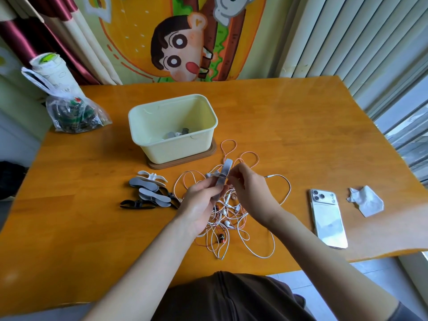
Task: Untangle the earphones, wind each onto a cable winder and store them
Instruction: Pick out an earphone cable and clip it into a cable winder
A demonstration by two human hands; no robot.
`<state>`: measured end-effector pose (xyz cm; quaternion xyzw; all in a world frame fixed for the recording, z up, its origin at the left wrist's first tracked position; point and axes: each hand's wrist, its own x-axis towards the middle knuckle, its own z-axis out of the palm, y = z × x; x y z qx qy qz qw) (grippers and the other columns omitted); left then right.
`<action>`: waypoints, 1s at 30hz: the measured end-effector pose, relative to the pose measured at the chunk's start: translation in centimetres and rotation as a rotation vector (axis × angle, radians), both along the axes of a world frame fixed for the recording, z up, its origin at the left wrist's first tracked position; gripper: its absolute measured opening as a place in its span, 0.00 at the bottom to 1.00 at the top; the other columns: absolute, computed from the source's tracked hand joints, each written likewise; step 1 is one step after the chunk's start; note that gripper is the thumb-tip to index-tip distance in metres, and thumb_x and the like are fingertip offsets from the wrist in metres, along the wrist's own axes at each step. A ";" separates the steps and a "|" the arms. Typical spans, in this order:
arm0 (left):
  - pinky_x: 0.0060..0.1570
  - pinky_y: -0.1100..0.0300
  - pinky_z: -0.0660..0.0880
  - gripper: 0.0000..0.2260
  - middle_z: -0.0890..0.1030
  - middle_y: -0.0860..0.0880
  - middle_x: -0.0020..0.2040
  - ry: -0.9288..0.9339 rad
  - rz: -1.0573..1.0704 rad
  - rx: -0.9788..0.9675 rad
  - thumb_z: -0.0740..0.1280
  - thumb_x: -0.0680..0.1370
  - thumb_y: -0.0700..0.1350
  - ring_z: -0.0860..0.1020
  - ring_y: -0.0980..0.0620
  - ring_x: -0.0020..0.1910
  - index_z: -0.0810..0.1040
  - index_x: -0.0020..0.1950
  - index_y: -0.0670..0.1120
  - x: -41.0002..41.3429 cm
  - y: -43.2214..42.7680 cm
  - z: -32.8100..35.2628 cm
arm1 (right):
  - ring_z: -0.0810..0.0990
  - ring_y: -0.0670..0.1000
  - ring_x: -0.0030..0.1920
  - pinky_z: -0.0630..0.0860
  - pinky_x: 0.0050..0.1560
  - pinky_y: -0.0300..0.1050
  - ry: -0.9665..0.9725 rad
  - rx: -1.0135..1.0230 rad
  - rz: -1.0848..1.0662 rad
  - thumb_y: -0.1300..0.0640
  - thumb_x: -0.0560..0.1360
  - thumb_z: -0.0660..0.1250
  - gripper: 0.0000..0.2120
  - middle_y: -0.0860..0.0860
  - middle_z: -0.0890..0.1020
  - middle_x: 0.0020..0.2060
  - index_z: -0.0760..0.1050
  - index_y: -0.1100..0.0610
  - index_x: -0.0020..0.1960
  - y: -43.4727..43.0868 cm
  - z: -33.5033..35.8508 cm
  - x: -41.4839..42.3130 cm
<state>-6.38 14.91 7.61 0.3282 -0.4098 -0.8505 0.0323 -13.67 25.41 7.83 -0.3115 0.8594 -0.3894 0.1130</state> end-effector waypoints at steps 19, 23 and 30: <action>0.49 0.62 0.74 0.06 0.82 0.46 0.44 -0.010 0.003 0.054 0.64 0.79 0.40 0.79 0.52 0.45 0.79 0.52 0.40 -0.1 -0.2 0.5 | 0.75 0.41 0.32 0.70 0.33 0.31 0.005 -0.070 -0.046 0.59 0.76 0.66 0.03 0.41 0.75 0.30 0.75 0.58 0.43 0.3 0.5 0.2; 0.52 0.60 0.75 0.08 0.82 0.44 0.46 -0.017 0.050 0.088 0.64 0.79 0.43 0.80 0.51 0.46 0.79 0.53 0.40 -0.1 -0.5 0.5 | 0.76 0.39 0.33 0.70 0.34 0.29 0.008 -0.074 -0.016 0.60 0.76 0.66 0.02 0.40 0.75 0.31 0.76 0.57 0.45 0.2 0.9 0.4; 0.44 0.59 0.73 0.12 0.82 0.46 0.49 -0.032 0.030 0.035 0.63 0.80 0.47 0.79 0.49 0.48 0.74 0.61 0.46 0.3 -0.6 0.7 | 0.75 0.38 0.31 0.69 0.31 0.29 -0.025 -0.124 0.009 0.57 0.78 0.64 0.09 0.42 0.75 0.31 0.73 0.59 0.57 -0.3 1.1 0.9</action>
